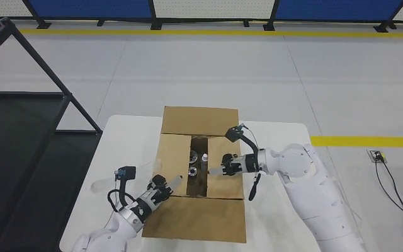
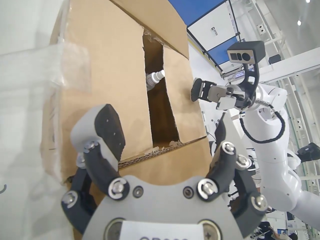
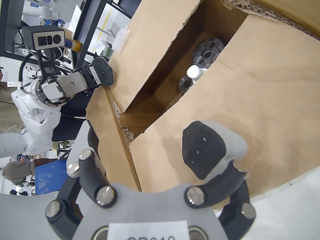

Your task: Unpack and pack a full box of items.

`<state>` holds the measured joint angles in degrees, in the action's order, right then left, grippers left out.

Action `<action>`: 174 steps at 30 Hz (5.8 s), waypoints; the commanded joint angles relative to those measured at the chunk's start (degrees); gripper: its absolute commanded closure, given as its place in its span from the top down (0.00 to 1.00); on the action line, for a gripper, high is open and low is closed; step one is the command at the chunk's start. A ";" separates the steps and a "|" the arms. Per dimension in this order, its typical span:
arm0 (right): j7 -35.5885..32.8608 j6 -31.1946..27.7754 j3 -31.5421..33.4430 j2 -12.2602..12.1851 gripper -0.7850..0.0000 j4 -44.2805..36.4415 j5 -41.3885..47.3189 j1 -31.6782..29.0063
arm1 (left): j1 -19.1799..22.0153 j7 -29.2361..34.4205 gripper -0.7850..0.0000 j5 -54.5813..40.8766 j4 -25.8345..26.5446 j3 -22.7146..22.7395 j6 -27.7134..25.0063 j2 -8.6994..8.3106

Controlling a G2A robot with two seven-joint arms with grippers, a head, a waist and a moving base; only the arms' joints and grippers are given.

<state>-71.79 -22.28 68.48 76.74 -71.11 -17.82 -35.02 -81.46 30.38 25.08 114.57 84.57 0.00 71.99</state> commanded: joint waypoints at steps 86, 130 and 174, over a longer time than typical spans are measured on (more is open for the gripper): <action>22.41 -16.72 -4.73 5.12 1.00 54.98 15.24 28.76 | -12.70 35.85 1.00 -20.41 0.08 17.21 -27.36 -8.73; 3.14 -3.49 -0.95 -2.49 1.00 13.05 13.48 13.72 | 2.14 9.02 1.00 -8.19 5.43 3.29 -5.69 -8.88; -2.62 18.64 -6.33 -2.45 1.00 13.05 26.24 12.68 | 11.67 -2.91 1.00 7.21 -1.14 -8.58 2.71 -7.35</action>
<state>-74.39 -3.55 62.19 74.31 -58.07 8.18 -22.27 -69.78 27.62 31.90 113.47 76.10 2.80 64.63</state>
